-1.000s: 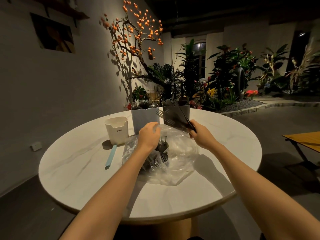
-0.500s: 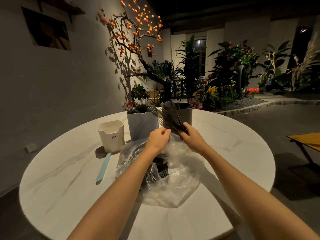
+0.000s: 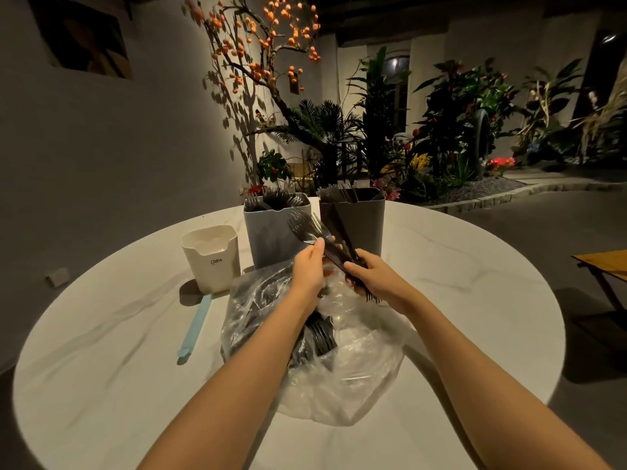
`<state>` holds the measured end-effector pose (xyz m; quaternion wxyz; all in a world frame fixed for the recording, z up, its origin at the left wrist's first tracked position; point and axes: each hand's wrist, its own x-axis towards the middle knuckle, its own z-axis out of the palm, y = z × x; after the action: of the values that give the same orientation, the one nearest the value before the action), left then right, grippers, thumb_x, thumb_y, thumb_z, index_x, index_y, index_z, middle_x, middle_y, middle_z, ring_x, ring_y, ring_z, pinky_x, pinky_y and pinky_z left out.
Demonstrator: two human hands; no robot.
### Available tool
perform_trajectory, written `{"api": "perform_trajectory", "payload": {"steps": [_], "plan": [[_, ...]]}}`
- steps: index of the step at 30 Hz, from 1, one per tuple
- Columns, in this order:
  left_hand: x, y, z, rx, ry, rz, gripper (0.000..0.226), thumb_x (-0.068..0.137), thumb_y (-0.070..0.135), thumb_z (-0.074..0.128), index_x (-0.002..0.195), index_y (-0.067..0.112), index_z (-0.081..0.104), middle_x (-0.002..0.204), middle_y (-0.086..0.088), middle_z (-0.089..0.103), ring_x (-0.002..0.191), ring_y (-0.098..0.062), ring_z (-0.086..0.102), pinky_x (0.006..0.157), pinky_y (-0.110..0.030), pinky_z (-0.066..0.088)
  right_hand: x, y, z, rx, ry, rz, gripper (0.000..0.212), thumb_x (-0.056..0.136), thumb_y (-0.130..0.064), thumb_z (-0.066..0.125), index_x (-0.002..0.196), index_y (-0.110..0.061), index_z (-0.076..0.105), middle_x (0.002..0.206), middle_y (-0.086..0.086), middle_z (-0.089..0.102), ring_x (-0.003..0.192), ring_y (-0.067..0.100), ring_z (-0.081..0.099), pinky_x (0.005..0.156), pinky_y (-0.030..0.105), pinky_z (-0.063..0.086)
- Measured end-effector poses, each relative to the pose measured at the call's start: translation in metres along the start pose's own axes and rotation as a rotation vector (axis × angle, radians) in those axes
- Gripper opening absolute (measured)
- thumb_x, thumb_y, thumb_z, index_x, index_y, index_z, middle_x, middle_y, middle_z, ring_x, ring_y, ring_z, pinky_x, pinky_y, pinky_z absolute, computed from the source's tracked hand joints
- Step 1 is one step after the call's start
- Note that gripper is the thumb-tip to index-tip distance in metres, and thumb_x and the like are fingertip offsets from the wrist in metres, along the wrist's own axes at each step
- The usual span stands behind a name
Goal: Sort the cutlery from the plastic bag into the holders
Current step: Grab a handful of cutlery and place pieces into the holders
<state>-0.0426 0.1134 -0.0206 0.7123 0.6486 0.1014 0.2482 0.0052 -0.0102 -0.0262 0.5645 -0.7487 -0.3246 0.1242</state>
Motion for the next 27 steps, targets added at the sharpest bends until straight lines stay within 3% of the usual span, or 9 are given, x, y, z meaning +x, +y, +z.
{"api": "perform_trajectory", "payload": {"steps": [8, 10, 14, 17, 20, 22, 27], "plan": [[-0.005, -0.003, -0.004, -0.030, -0.066, -0.029, 0.041, 0.104, 0.030, 0.039, 0.100, 0.000, 0.067, 0.097, -0.009, 0.073, 0.091, -0.019, 0.071, 0.078, -0.025, 0.057, -0.010, -0.002, -0.001, 0.051, -0.181, 0.031, 0.014, 0.101, -0.018, 0.046, 0.108, -0.009, 0.053, 0.071, 0.005, 0.054, 0.057, 0.010, 0.047, 0.055, 0.017, 0.042], [-0.005, -0.004, -0.004, 0.019, -0.005, -0.034, 0.038, 0.104, 0.030, 0.040, 0.099, 0.003, 0.066, 0.096, -0.010, 0.072, 0.087, -0.018, 0.070, 0.071, -0.022, 0.055, -0.010, -0.002, 0.000, 0.040, -0.176, 0.040, 0.013, 0.101, -0.020, 0.046, 0.108, -0.013, 0.055, 0.073, 0.004, 0.056, 0.059, 0.009, 0.049, 0.057, 0.017, 0.044], [-0.003, -0.007, -0.003, 0.082, 0.155, 0.011, 0.038, 0.104, 0.030, 0.037, 0.093, 0.007, 0.064, 0.089, -0.013, 0.071, 0.084, -0.024, 0.069, 0.076, -0.033, 0.057, -0.011, -0.001, 0.000, 0.081, -0.167, 0.066, 0.012, 0.102, -0.020, 0.045, 0.107, -0.020, 0.055, 0.075, 0.003, 0.058, 0.062, 0.010, 0.051, 0.059, 0.018, 0.045], [-0.004, 0.000, -0.008, -0.130, 0.239, -0.055, 0.032, 0.105, 0.025, 0.033, 0.090, 0.006, 0.054, 0.078, -0.008, 0.066, 0.070, -0.018, 0.065, 0.063, -0.026, 0.053, -0.010, 0.000, -0.004, 0.091, -0.138, 0.087, 0.016, 0.103, -0.020, 0.042, 0.111, -0.015, 0.055, 0.076, 0.004, 0.058, 0.060, 0.010, 0.049, 0.057, 0.018, 0.043], [-0.002, 0.006, -0.012, -0.504, 0.248, -0.145, 0.026, 0.106, 0.019, 0.031, 0.085, 0.010, 0.043, 0.062, -0.008, 0.060, 0.052, -0.016, 0.060, 0.060, -0.030, 0.051, -0.009, 0.003, -0.005, 0.051, -0.041, 0.087, 0.020, 0.103, -0.018, 0.040, 0.113, -0.009, 0.055, 0.074, 0.006, 0.055, 0.059, 0.011, 0.046, 0.055, 0.017, 0.041], [-0.001, 0.006, -0.014, -0.664, 0.232, -0.177, 0.028, 0.106, 0.018, 0.030, 0.081, 0.011, 0.040, 0.053, -0.003, 0.046, 0.041, -0.014, 0.047, 0.058, -0.032, 0.047, -0.008, 0.005, -0.005, -0.042, 0.039, 0.062, 0.019, 0.103, -0.018, 0.040, 0.112, -0.007, 0.054, 0.073, 0.006, 0.051, 0.060, 0.011, 0.043, 0.055, 0.018, 0.039], [-0.003, 0.004, -0.010, -0.612, 0.106, -0.187, 0.027, 0.104, 0.025, 0.040, 0.083, 0.010, 0.047, 0.045, 0.007, 0.029, 0.036, -0.005, 0.026, 0.039, -0.019, 0.027, -0.008, 0.007, 0.001, -0.264, 0.098, -0.097, 0.017, 0.099, -0.013, 0.045, 0.111, -0.010, 0.056, 0.074, -0.006, 0.051, 0.062, 0.009, 0.044, 0.059, 0.020, 0.038]]}}
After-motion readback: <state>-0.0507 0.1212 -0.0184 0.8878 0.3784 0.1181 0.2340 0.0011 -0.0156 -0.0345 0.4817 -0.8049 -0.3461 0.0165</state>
